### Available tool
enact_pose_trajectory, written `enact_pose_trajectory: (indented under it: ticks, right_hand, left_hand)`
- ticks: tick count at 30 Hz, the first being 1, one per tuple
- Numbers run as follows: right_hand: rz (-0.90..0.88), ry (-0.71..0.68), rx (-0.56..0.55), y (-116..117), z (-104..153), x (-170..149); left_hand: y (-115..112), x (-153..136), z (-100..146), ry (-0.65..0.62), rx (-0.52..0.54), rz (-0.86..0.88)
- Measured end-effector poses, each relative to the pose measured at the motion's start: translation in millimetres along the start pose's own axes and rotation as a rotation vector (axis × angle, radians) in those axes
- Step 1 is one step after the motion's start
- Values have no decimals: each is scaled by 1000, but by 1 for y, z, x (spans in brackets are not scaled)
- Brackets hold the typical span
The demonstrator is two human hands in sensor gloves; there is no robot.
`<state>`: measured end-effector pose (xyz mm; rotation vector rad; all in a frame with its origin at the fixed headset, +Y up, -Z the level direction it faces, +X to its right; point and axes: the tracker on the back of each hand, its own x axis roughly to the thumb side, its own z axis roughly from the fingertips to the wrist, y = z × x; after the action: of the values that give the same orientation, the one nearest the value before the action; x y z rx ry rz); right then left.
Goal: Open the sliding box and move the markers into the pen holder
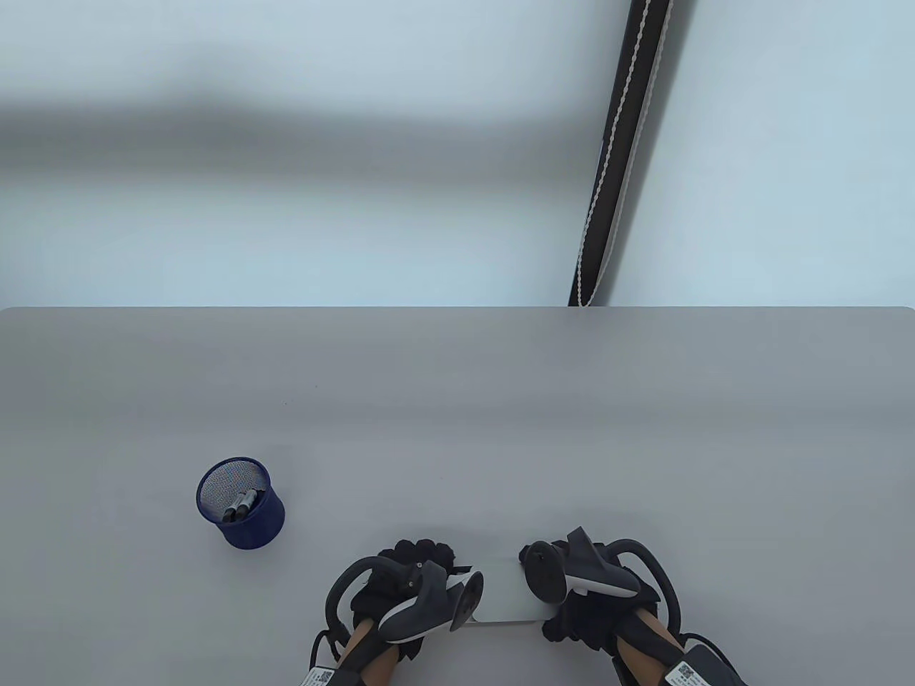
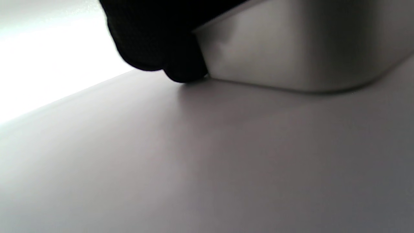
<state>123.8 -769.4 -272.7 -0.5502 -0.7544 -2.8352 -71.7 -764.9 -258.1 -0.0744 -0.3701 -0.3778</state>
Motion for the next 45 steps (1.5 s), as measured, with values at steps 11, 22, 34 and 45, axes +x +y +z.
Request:
enact_pose_trajectory:
  ticks: [11,22,34,45]
  right_hand:
    - [0,-3,-3,0,0,1]
    - [2,-4,-4,1,1,1]
    - [3,-3,-6,1,1,1]
    - [5,-5,-9,1,1,0]
  left_hand:
    - [1,4,1,-56,29,-69]
    - [2,10,6,-125,38,-170]
    - [-1,8,7,-149,-4,-127]
    - [-2,-12,13,-85,49,93]
